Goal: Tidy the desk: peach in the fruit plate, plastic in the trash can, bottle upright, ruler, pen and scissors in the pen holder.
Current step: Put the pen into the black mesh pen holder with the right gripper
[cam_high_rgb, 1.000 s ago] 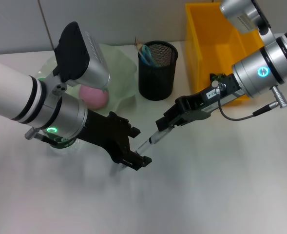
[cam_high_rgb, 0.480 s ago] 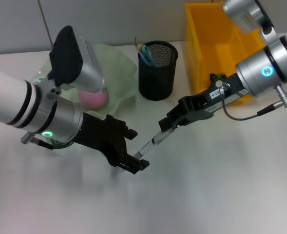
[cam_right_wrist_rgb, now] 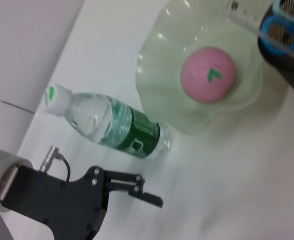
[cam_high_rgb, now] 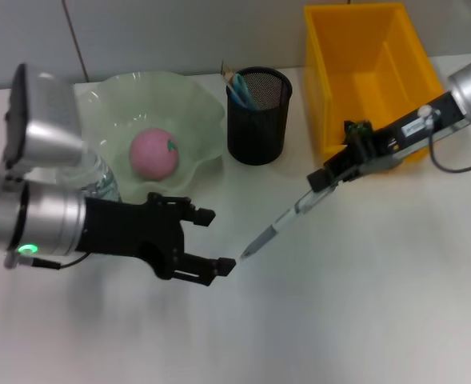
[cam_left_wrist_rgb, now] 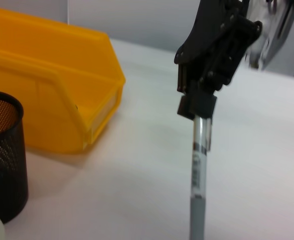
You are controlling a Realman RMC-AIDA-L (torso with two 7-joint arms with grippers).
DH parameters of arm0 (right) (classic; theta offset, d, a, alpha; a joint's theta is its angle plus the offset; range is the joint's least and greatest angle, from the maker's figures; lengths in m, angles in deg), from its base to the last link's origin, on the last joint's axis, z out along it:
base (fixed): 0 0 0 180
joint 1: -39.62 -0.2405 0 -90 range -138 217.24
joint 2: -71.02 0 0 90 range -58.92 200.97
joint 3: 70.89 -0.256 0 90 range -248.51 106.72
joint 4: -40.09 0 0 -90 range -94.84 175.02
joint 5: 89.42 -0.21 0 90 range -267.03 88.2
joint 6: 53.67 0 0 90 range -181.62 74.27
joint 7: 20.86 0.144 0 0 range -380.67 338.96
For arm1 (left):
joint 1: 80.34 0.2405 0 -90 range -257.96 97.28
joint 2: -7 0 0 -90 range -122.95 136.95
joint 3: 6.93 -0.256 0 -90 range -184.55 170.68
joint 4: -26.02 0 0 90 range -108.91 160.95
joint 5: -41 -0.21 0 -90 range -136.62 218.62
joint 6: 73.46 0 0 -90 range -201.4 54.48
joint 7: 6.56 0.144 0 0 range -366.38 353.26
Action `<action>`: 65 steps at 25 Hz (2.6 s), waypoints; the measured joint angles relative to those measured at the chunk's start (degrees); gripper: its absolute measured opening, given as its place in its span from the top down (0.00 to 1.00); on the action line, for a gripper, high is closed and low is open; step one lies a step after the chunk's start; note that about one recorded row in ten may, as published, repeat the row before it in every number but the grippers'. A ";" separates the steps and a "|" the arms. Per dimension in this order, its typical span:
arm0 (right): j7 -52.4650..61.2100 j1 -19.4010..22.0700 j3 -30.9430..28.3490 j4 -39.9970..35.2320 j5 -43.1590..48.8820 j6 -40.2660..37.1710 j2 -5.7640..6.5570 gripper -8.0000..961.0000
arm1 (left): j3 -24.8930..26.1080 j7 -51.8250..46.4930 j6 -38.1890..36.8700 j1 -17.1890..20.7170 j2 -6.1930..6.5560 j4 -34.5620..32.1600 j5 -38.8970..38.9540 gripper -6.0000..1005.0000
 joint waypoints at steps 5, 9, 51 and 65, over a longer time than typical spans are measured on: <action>-0.21 -0.85 -2.21 -1.64 0.00 -2.02 2.17 0.85 | 4.72 6.62 -2.83 1.40 0.04 5.46 3.47 0.16; -0.05 -3.08 -3.91 -3.29 0.00 -3.74 3.95 0.85 | 10.65 17.59 -7.71 2.69 0.13 13.10 5.39 0.16; 8.86 -17.94 2.88 -10.36 18.21 10.76 2.82 0.85 | 22.40 33.23 -11.24 7.40 0.20 24.58 7.92 0.16; 8.27 -19.31 8.09 -3.26 18.28 19.12 1.00 0.85 | 23.06 32.40 -10.90 7.45 0.23 24.57 7.91 0.16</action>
